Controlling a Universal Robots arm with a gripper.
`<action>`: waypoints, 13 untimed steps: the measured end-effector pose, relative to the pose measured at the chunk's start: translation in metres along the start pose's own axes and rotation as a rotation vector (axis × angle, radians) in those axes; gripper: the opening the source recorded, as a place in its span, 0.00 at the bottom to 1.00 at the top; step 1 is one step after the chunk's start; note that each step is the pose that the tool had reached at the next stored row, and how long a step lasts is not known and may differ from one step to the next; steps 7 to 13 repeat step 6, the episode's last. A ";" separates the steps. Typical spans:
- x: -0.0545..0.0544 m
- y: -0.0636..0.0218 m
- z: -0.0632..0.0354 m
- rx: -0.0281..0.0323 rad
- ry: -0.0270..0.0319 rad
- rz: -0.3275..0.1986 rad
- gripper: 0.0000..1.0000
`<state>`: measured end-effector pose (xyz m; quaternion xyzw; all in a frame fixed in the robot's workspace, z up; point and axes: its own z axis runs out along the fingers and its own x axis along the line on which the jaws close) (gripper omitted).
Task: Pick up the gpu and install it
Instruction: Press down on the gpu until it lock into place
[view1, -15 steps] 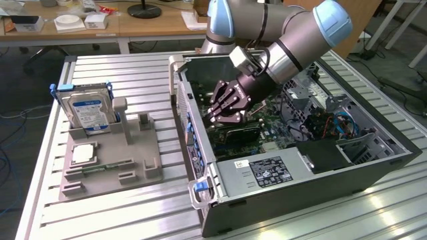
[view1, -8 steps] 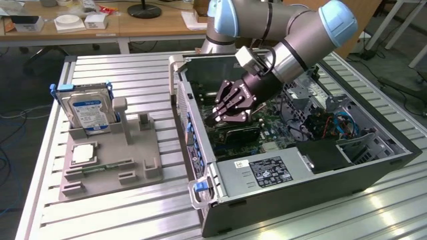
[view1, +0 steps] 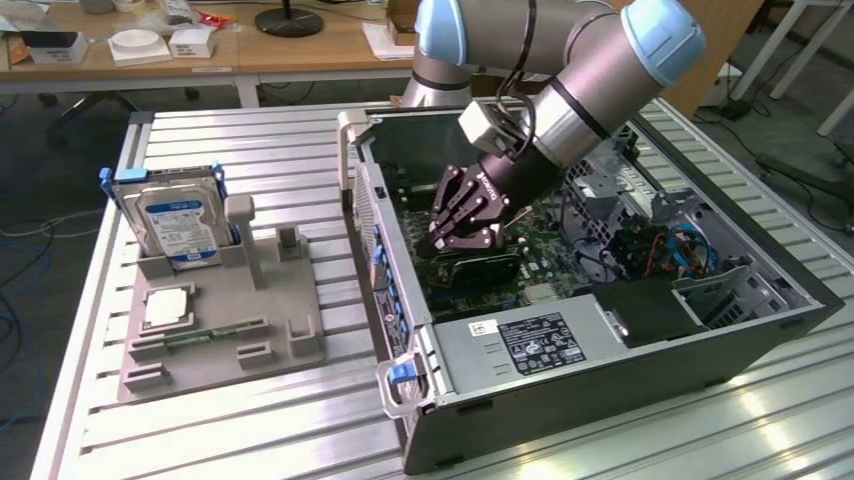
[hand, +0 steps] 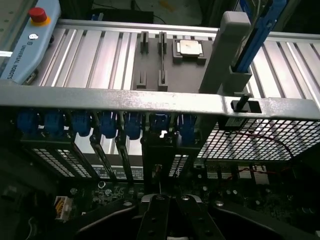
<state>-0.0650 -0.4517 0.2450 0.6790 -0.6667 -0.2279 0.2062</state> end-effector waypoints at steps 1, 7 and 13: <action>0.000 0.0000 0.0000 0.0000 0.0001 0.000 0.10; 0.000 0.0001 -0.0001 -0.0001 0.0003 0.000 0.10; 0.000 0.0001 -0.0001 -0.0001 0.0003 0.000 0.10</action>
